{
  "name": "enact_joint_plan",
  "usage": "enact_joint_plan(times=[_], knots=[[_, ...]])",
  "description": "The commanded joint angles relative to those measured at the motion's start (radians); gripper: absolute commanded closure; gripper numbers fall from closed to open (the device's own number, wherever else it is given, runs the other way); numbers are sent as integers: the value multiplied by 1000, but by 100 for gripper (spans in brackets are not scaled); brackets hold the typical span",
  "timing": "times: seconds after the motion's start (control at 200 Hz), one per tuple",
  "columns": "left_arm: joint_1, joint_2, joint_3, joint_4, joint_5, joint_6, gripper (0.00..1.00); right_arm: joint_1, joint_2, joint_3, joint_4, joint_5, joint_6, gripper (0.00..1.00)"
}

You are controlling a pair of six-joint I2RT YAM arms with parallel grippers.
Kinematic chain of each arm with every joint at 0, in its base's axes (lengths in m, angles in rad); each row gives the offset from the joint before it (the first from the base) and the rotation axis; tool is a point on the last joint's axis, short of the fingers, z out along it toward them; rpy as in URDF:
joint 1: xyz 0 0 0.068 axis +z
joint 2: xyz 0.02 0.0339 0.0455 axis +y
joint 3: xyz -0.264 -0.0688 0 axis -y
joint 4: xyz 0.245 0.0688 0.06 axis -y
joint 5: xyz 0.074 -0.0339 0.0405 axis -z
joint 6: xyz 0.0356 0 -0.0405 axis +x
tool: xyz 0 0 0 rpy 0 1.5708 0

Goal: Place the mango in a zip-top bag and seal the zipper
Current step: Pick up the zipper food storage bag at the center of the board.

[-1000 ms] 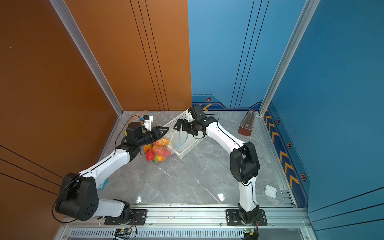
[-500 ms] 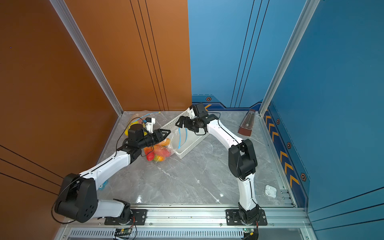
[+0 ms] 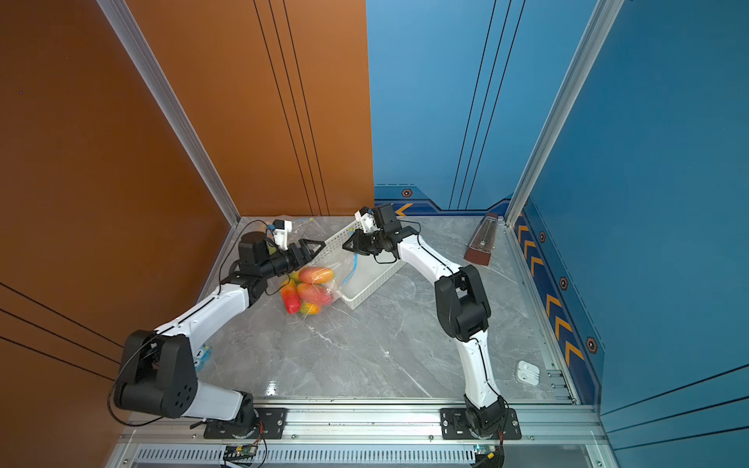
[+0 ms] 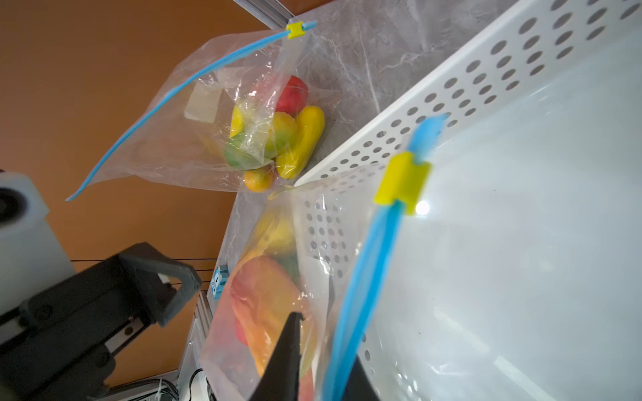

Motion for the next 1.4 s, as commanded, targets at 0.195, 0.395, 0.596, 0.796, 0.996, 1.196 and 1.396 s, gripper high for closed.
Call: enact_joint_plan(times=[0.195, 0.395, 0.596, 0.796, 0.996, 1.196, 1.396], knots=[[111, 129, 284, 42, 458, 559, 5, 32, -143, -4, -54, -327, -536, 100], [137, 126, 259, 45, 641, 808, 2, 33, -164, 41, -181, -414, -682, 100], [119, 140, 233, 45, 702, 810, 4, 24, -186, 51, -373, -468, -881, 100], [85, 181, 206, 46, 802, 802, 15, 28, -214, 57, -493, -462, -1001, 100], [40, 188, 178, 45, 841, 815, 35, 27, -201, 70, -520, -439, -1015, 100], [16, 189, 167, 44, 831, 819, 66, 24, -191, 85, -526, -419, -1008, 100], [19, 181, 162, 45, 796, 812, 100, 21, -186, 114, -518, -342, -917, 70]])
